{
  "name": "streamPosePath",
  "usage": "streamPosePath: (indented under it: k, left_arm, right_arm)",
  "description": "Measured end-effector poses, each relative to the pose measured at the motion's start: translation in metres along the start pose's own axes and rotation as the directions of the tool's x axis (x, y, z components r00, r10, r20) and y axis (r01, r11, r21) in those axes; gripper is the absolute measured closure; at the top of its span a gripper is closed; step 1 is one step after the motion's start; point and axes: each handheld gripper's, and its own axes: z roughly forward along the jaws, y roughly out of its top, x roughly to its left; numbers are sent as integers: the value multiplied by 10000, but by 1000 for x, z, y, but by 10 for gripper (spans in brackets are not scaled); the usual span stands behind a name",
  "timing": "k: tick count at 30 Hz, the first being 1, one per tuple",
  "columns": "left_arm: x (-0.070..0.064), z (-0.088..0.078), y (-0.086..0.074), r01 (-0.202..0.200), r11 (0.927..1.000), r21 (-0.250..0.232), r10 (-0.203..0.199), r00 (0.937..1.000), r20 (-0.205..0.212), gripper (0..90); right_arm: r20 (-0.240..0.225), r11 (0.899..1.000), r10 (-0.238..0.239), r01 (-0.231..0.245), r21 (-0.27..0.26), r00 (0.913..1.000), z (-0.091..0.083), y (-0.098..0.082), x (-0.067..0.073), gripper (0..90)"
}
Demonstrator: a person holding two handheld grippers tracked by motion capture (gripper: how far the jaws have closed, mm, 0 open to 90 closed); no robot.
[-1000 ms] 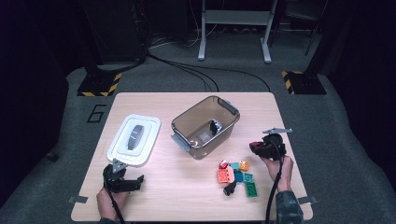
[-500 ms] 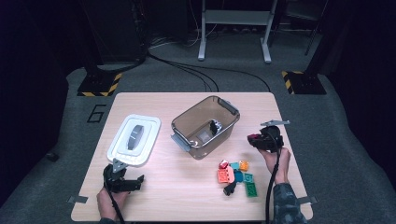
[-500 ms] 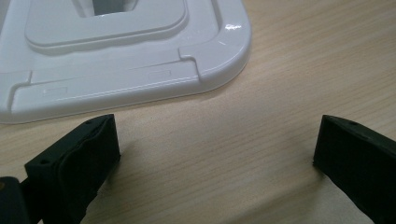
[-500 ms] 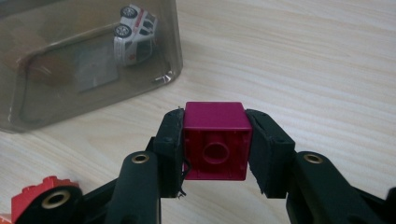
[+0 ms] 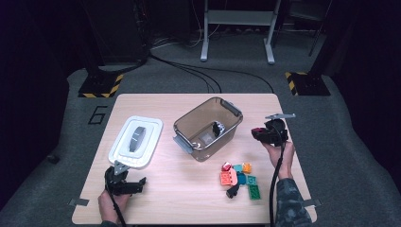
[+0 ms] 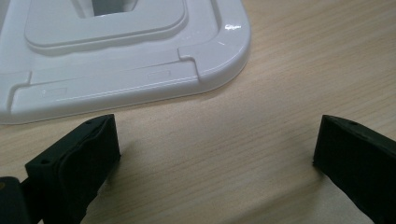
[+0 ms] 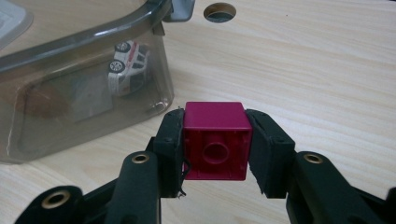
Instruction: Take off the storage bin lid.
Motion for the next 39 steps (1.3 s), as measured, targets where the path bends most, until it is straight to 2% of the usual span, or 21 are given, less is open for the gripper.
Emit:
streamPosePath:
  k: [1,5,9,21,31,39]
  left_arm:
    - [0,0,0,1,10000,-1,-1,10000,-1,0]
    - [0,0,0,0,10000,-2,0,10000,-1,1]
    - [0,0,0,3,10000,-1,-3,10000,0,0]
    - [0,0,0,37,10000,-16,-37,10000,2,0]
    - [0,0,0,5,10000,-4,-5,10000,2,0]
    - [0,0,0,1,10000,0,-1,10000,3,0]
  right_arm:
    - [-18,9999,-140,140,-70,9999,0,1,-2,592]
    - [56,10000,-16,17,-80,10000,-4,9,-2,592]
    - [89,9995,-160,163,-284,9998,-5,17,-3,592]
    - [204,9974,-343,355,-623,9992,-10,47,4,592]
    - [79,9932,-621,626,-985,9980,-16,70,18,591]
    - [-129,9905,-948,930,-1014,9954,-12,81,32,591]
